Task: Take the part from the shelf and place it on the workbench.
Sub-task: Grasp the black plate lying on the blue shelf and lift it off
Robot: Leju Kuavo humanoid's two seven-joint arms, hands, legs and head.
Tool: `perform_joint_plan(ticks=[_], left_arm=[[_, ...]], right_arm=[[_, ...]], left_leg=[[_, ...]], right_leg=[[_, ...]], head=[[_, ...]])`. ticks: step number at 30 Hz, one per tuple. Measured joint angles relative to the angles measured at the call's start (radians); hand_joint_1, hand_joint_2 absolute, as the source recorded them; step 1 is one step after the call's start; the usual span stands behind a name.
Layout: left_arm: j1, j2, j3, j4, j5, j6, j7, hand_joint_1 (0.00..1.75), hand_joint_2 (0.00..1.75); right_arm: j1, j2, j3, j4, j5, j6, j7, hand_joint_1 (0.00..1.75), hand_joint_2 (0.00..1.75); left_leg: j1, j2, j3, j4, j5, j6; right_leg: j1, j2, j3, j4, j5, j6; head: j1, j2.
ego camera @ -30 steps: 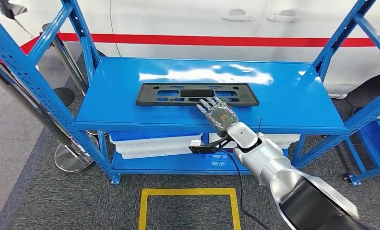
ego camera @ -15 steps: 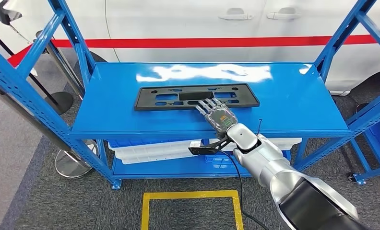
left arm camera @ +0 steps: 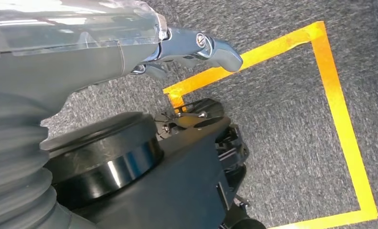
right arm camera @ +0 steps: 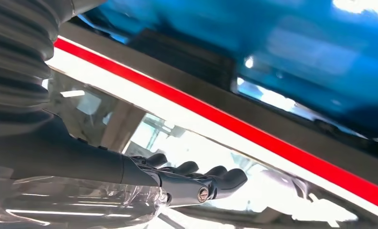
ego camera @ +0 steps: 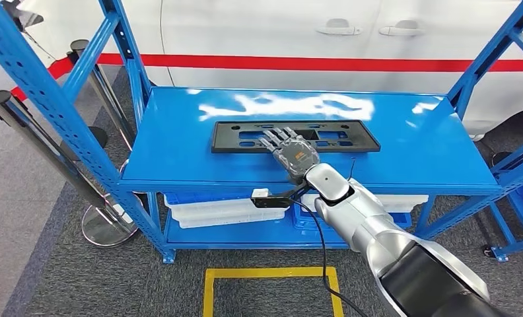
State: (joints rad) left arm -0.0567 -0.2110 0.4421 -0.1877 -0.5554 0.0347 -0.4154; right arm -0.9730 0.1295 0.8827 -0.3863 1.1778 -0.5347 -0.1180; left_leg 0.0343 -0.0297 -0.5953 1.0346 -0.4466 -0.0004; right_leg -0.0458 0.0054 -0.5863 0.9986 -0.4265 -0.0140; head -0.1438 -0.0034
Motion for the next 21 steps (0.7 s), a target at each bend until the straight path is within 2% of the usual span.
perform_joint_plan(ticks=[4,6,8,10,16,20,21], left_arm=[[0.0,0.0,0.0,0.0,-0.001,0.0,0.0,0.0,1.75],[0.0,0.001,0.0,0.0,-0.001,-0.002,0.0,0.0,1.75],[-0.002,0.002,0.0,0.0,-0.002,-0.004,0.002,0.0,1.75],[-0.003,0.003,0.0,0.0,-0.002,-0.006,0.007,0.0,1.75],[-0.005,0.003,0.0,0.0,-0.002,-0.01,0.012,0.0,1.75],[-0.006,0.003,0.0,0.0,0.001,-0.015,0.014,0.0,0.0],[-0.005,0.003,0.0,0.0,0.007,-0.021,0.015,0.0,0.0]], right_arm=[[-0.007,0.007,-0.009,-0.005,-0.008,-0.018,-0.008,0.0,1.75],[-0.014,0.008,-0.012,-0.01,-0.011,-0.02,-0.006,0.0,1.75],[-0.024,0.009,-0.017,-0.018,-0.013,-0.018,-0.005,0.0,1.75],[-0.034,0.011,-0.02,-0.026,-0.014,-0.008,-0.008,0.0,1.75],[-0.039,0.023,-0.02,-0.034,-0.009,0.014,-0.022,0.0,1.75],[-0.038,0.027,-0.02,-0.034,-0.007,0.014,-0.023,0.0,1.75],[-0.038,0.027,-0.02,-0.034,-0.007,0.014,-0.023,0.0,1.75]], left_leg=[[-0.004,-0.003,-0.001,0.001,-0.001,0.004],[-0.005,-0.003,-0.002,0.001,-0.001,0.005],[-0.006,-0.002,-0.003,0.001,-0.002,0.005],[-0.006,-0.002,-0.003,0.001,-0.002,0.005],[-0.005,-0.001,-0.003,0.0,-0.002,0.004],[-0.005,-0.001,-0.003,-0.001,-0.001,0.002],[-0.005,-0.001,-0.003,-0.001,-0.001,0.002]], right_leg=[[-0.003,-0.004,0.002,-0.005,0.003,0.014],[-0.005,-0.004,0.003,-0.007,0.004,0.034],[-0.008,-0.004,0.003,-0.01,0.004,0.063],[-0.009,-0.005,0.003,-0.011,0.004,0.08],[-0.006,-0.005,-0.002,-0.007,0.002,0.083],[-0.006,-0.005,-0.004,-0.004,0.0,0.082],[-0.006,-0.005,-0.004,-0.003,0.0,0.082]], head=[[0.0,0.0],[0.0,0.0],[0.0,0.0],[0.0,0.0],[0.0,0.0],[0.0,0.0],[0.0,0.0]])
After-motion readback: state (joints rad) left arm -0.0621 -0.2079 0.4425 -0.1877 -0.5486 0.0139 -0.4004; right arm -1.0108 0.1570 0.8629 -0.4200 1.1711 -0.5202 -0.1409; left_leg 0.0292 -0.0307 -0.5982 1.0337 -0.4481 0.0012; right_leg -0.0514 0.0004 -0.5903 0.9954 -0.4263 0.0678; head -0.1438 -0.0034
